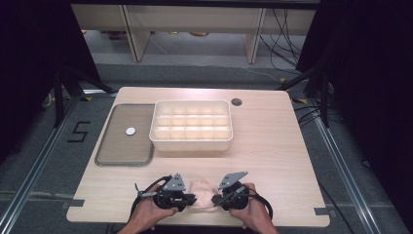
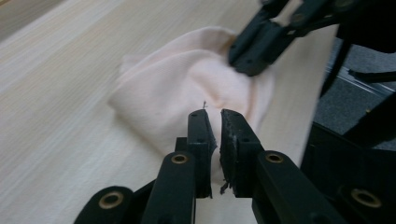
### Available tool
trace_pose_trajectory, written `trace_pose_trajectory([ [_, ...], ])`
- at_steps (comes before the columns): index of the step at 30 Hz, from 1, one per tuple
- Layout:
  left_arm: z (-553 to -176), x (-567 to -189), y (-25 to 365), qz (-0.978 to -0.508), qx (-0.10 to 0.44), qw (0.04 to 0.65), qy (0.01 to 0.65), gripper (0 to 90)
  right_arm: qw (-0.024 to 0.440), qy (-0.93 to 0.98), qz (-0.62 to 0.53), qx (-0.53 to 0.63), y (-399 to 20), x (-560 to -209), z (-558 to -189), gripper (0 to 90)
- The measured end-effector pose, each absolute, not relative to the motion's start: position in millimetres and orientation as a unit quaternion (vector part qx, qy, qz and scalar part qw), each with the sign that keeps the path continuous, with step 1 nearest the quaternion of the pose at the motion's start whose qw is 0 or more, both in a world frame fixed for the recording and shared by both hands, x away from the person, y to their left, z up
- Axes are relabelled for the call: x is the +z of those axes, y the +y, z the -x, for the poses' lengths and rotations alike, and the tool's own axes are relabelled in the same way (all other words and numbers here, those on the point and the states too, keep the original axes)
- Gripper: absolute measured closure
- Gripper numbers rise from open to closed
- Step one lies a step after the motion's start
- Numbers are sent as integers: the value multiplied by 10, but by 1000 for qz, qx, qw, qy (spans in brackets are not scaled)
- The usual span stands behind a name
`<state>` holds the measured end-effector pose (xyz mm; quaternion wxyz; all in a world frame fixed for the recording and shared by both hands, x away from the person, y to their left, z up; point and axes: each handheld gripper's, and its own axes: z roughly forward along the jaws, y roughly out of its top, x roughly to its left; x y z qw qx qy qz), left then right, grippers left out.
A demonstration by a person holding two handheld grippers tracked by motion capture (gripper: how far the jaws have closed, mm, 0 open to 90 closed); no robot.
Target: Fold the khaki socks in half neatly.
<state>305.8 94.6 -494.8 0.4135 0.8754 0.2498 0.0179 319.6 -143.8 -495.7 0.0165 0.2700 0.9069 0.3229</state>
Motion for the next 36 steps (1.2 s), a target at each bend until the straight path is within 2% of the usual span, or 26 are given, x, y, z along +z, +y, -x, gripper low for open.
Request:
trace_pose_trajectory([
  [1, -3009, -4968, 916, -876, 4, 418, 241, 816, 13, 906, -273, 322, -1445, -4960, -3202, 850],
  [8, -3045, -5083, 896, -888, 0, 395, 237, 829, 14, 905, -284, 317, -1442, -4958, -3190, 850],
  [17, -3142, -4884, 1057, -869, 21, 420, 260, 798, 7, 902, -272, 337, -1461, -4938, -3222, 837],
  [18, -3195, -4897, 1121, -862, 21, 419, 284, 772, 14, 895, -283, 345, -1458, -4907, -3209, 838],
  [21, -3232, -4921, 1166, -859, 17, 415, 300, 732, 16, 893, -279, 353, -1464, -4885, -3218, 838],
  [23, -3238, -4944, 1188, -852, 2, 414, 320, 631, 19, 894, -280, 349, -1475, -4863, -3217, 838],
  [24, -3238, -4953, 1193, -848, -4, 417, 327, 631, 18, 894, -281, 349, -1474, -4866, -3218, 838],
  [26, -3234, -4967, 1200, -849, -12, 410, 334, 566, 12, 895, -285, 344, -1468, -4872, -3205, 838],
  [30, -3225, -5008, 1188, -845, -31, 403, 349, 531, 18, 894, -276, 353, -1449, -4888, -3205, 838],
  [36, -3229, -5067, 1075, -848, -50, 394, 352, 559, 18, 896, -275, 348, -1462, -4884, -3214, 836],
])
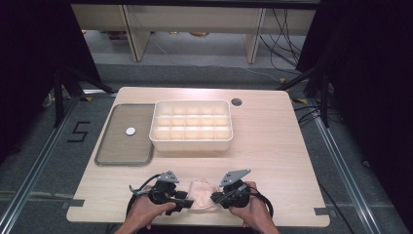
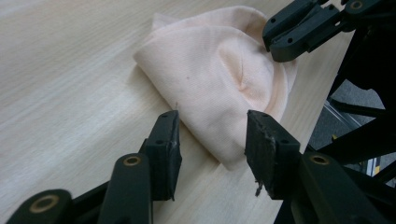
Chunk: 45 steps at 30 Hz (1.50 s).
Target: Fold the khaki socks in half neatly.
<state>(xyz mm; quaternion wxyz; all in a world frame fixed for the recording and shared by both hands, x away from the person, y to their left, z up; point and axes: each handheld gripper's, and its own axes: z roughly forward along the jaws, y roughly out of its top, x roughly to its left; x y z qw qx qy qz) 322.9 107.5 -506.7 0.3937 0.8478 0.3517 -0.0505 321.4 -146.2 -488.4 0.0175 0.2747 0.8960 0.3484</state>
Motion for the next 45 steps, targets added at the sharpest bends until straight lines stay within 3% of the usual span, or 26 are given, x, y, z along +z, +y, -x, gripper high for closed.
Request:
trace_pose_trajectory([
  [4, -3253, -5086, 1038, -847, -51, 394, 352, 614, 17, 897, -274, 347, -1459, -4883, -3207, 836],
  [10, -3278, -5102, 1047, -845, -39, 404, 348, 811, 13, 897, -280, 341, -1444, -4887, -3199, 837],
  [12, -3281, -5092, 1039, -846, -37, 405, 344, 834, 12, 898, -274, 345, -1443, -4886, -3201, 837],
  [27, -3372, -4994, 1103, -860, -7, 396, 321, 865, 23, 886, -259, 385, -1299, -4801, -3202, 856],
  [36, -3392, -4980, 1113, -862, -2, 391, 323, 866, 5, 908, -221, 357, -952, -4940, -3244, 900],
  [45, -3393, -4990, 1099, -862, -5, 389, 324, 866, 4, 912, -214, 350, -897, -5021, -3242, 900],
])
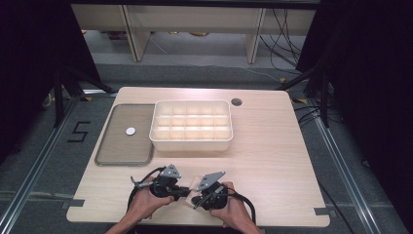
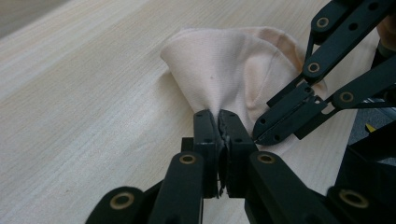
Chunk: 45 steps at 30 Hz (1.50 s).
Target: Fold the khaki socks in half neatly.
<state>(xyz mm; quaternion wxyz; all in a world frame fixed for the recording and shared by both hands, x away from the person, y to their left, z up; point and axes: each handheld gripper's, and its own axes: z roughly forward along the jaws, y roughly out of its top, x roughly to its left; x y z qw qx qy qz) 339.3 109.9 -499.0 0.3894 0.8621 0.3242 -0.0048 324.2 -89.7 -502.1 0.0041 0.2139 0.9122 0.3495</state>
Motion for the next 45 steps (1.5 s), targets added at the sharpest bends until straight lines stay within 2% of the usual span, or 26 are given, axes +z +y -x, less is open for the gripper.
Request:
trace_pose_trajectory([
  [2, -3391, -4984, 1101, -863, -2, 389, 322, 866, -1, 908, -220, 356, -919, -4986, -3253, 900],
  [7, -3379, -4960, 1090, -867, 4, 387, 313, 865, 39, 889, -258, 377, -1127, -4831, -3426, 900],
  [11, -3379, -4952, 1086, -868, 6, 386, 311, 865, 63, 880, -280, 377, -1205, -4881, -3556, 900],
  [18, -3379, -4935, 1095, -870, 6, 386, 307, 866, 60, 887, -283, 359, -1220, -4978, -3633, 900],
  [21, -3391, -4933, 1109, -870, 6, 384, 308, 866, 73, 878, -279, 382, -1260, -4791, -3586, 900],
  [24, -3399, -4937, 1111, -871, 6, 384, 307, 866, 73, 877, -272, 390, -1245, -4742, -3555, 900],
  [30, -3434, -4959, 1099, -873, 4, 376, 311, 865, 64, 896, -266, 351, -1095, -4962, -3579, 900],
  [32, -3454, -4974, 1097, -870, 3, 377, 316, 866, 49, 896, -266, 353, -1089, -5003, -3607, 900],
  [35, -3484, -4978, 1115, -870, 5, 375, 320, 866, 63, 889, -268, 365, -1113, -4943, -3587, 897],
  [40, -3488, -4980, 1119, -869, 2, 376, 321, 865, 61, 883, -257, 388, -1074, -4815, -3461, 897],
  [43, -3494, -4977, 1124, -870, 4, 377, 318, 866, 27, 892, -231, 387, -958, -4831, -3358, 897],
  [45, -3491, -4974, 1124, -870, 5, 376, 319, 865, 24, 894, -229, 386, -928, -4852, -3337, 897],
])
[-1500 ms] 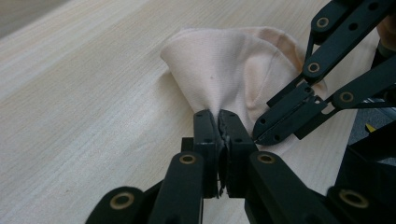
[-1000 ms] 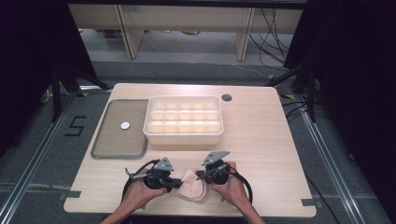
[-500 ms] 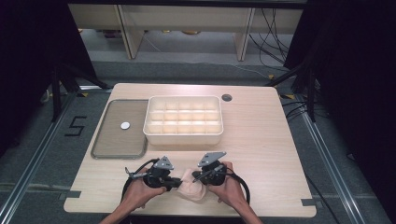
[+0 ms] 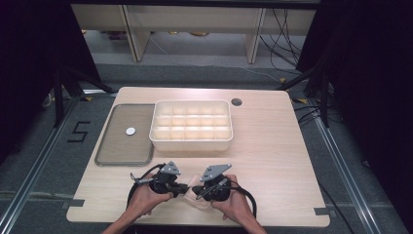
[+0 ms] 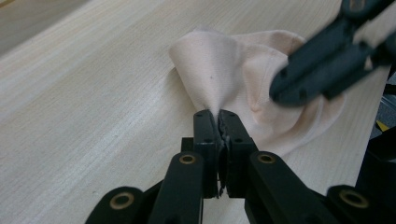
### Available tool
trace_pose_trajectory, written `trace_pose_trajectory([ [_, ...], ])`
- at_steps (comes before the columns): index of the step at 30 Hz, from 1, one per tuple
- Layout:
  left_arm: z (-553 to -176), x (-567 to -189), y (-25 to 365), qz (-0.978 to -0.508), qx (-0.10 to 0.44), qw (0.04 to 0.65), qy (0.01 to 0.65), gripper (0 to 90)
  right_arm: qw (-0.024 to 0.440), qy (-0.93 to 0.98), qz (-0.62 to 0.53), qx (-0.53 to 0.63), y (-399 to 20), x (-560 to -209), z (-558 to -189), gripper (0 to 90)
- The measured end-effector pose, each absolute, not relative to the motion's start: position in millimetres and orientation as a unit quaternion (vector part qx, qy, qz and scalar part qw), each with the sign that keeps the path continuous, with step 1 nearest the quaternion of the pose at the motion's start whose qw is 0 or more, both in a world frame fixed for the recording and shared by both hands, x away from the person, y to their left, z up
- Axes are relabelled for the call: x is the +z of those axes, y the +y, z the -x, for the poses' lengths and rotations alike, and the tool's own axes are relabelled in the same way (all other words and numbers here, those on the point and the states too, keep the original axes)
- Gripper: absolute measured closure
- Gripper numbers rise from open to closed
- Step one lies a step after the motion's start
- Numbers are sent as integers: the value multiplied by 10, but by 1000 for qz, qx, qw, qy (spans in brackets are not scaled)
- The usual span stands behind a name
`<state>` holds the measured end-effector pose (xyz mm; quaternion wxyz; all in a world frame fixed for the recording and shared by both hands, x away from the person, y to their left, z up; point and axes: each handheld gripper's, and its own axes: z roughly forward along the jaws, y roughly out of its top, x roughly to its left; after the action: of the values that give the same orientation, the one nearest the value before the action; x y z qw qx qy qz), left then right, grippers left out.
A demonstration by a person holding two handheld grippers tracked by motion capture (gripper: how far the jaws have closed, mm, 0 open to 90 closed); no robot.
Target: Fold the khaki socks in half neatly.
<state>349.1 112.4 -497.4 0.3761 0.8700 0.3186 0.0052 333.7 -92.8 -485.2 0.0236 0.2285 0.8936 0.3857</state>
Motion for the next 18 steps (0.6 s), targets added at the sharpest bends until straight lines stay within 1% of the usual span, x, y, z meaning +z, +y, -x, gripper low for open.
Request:
trace_pose_trajectory([
  [3, -3491, -4971, 1125, -870, 7, 376, 319, 866, 11, 905, -213, 369, -824, -4942, -3301, 897],
  [9, -3492, -4971, 1127, -870, 7, 376, 318, 866, 0, 913, -205, 353, -760, -5046, -3253, 897],
  [15, -3487, -4962, 1132, -871, 11, 377, 314, 866, -3, 908, -209, 363, -786, -4997, -3254, 893],
  [17, -3478, -4947, 1132, -872, 14, 377, 311, 866, 14, 900, -216, 379, -869, -4906, -3297, 893],
  [18, -3474, -4923, 1134, -877, 19, 373, 303, 866, 34, 892, -237, 384, -989, -4845, -3365, 893],
])
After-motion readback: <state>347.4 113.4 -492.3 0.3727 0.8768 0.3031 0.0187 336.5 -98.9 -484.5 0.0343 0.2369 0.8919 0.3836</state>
